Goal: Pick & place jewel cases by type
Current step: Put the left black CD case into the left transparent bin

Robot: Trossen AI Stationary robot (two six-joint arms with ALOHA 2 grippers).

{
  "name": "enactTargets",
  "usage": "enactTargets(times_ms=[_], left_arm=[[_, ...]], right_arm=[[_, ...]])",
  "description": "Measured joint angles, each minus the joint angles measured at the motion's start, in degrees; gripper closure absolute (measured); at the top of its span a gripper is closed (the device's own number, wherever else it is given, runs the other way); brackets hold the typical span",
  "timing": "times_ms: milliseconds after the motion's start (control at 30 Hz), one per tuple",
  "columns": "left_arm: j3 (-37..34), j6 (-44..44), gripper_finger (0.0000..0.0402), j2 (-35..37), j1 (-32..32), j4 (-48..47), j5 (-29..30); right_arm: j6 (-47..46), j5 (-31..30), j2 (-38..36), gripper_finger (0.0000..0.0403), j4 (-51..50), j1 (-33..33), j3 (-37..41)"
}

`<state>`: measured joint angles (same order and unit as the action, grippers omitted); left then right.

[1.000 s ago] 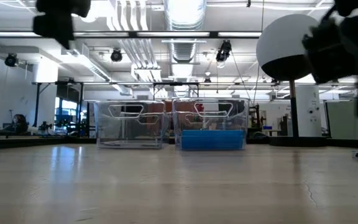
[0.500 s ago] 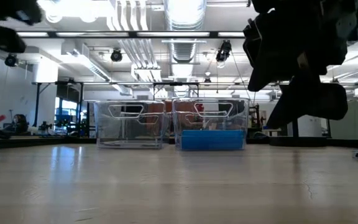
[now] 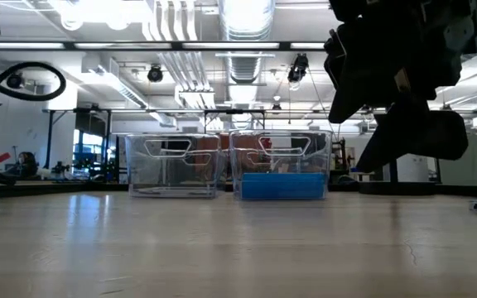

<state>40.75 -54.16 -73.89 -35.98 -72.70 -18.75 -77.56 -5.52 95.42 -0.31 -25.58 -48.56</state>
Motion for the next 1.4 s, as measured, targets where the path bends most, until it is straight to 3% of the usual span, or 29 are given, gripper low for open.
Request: enactTargets(times_ms=[467,767,867,1100,1167,1233,1400], left_arm=[[0.11,6.58,0.0253,-12.30,0.40,7.64,0.69],[2.40,6.59,0.0252,-15.04,1.15,12.29,2.11],[5.02,6.30,0.0252,-14.78,2.30,13.46,8.71],[14.71,5.66,0.0252,-9.52,4.96,14.55,34.82],[16.14,5.72,0.0252,-7.07,5.00,14.07,39.47],[15.95,5.06,0.0252,-5.01,5.62,12.90,38.97],[11.67,-0.11,0.0252,-3.63,9.23,9.77,27.04]], right_arm=[[-2.03,0.02,0.00,0.0154,-1.38,0.02,0.02],[-2.38,0.09,0.00,0.0154,-1.39,0.02,0.02],[-2.38,0.07,0.00,0.0154,-1.36,0.02,0.02],[-2.40,0.09,0.00,0.0154,-1.39,0.00,0.02],[-2.40,0.14,0.00,0.0154,-1.36,0.00,0.02],[-2.40,0.17,0.00,0.0154,-1.36,0.00,0.02],[-1.95,0.09,0.00,0.0154,-1.36,0.00,0.02]])
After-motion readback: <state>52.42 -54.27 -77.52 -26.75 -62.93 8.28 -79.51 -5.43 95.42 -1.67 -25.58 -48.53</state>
